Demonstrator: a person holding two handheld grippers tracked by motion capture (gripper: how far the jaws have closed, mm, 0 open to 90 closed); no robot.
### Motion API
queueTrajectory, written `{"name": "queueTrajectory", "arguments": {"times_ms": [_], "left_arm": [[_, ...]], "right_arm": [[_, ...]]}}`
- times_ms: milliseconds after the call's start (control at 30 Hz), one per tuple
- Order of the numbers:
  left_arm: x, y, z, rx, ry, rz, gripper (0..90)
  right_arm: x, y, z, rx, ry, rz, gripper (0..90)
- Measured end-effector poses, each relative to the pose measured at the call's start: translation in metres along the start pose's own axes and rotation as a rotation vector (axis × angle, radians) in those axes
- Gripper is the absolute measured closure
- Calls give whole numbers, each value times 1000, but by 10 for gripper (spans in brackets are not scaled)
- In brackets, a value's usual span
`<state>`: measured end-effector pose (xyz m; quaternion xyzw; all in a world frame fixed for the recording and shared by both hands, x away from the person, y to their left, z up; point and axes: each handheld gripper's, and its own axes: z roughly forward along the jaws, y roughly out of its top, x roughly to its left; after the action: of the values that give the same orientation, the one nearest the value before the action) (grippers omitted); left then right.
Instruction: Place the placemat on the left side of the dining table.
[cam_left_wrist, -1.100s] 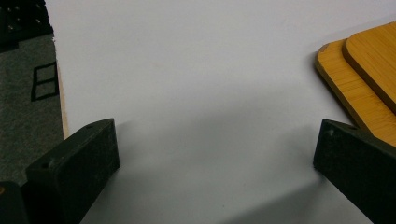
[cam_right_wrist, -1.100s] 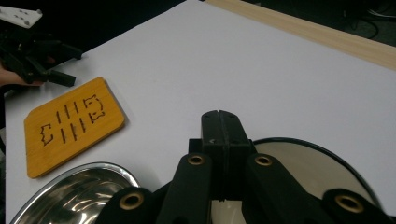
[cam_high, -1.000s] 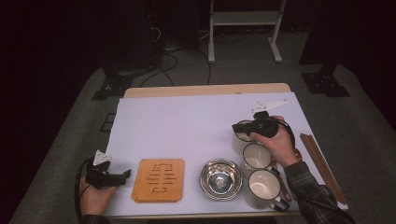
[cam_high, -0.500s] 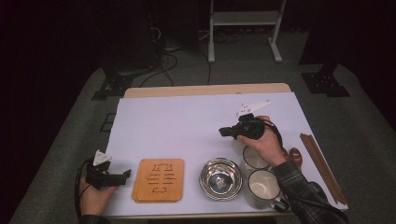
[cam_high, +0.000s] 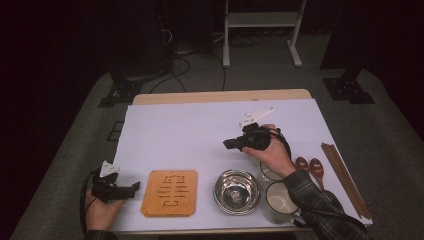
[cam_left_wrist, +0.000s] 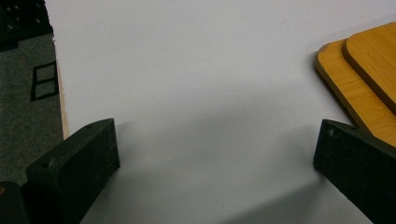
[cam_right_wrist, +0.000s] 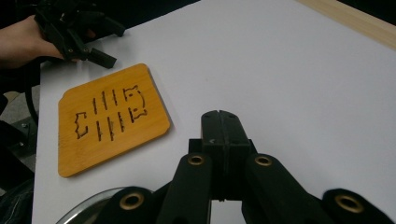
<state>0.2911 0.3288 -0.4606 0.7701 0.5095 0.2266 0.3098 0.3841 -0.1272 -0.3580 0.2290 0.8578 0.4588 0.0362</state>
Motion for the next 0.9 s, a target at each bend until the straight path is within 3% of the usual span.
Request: {"name": "queueTrajectory", "arguments": {"times_ms": [900], "left_arm": [[0, 0, 0, 4, -1, 0, 0]], "right_arm": [[31, 22, 61, 97, 87, -105, 898]]}}
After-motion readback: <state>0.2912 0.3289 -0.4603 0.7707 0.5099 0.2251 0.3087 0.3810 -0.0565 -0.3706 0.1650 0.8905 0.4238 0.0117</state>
